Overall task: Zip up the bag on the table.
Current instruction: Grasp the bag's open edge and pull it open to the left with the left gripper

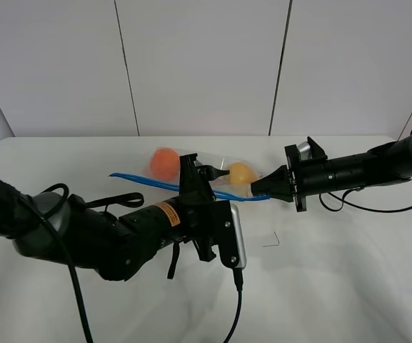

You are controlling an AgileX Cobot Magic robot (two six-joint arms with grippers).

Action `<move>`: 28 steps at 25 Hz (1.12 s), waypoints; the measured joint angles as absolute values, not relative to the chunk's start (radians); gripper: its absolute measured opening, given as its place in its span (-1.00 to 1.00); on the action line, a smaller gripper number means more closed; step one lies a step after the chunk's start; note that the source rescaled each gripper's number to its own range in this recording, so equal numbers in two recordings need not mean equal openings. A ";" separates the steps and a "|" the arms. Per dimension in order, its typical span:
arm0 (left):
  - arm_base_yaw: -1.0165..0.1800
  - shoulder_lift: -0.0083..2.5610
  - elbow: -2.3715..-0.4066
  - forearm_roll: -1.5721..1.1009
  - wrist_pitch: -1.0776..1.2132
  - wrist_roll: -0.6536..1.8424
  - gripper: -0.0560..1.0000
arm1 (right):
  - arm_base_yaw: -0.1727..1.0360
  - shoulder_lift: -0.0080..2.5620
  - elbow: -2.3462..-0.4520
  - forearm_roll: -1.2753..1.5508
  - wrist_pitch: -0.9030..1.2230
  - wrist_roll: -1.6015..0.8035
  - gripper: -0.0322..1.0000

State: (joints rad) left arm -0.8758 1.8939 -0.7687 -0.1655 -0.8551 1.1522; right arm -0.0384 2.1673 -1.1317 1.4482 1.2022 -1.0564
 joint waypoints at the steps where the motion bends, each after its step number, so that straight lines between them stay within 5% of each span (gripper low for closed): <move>1: -0.876 1.906 -0.786 -0.166 -0.863 1.152 0.93 | -0.038 2.167 -1.132 1.448 1.202 -1.056 -0.94; 17: -0.876 2.042 -0.864 -0.174 -0.919 1.152 0.90 | -0.038 2.167 -1.132 1.448 1.202 -1.056 -0.94; 28: -0.876 2.043 -0.866 -0.174 -0.925 1.152 0.20 | -0.038 2.167 -1.132 1.448 1.202 -1.056 -0.94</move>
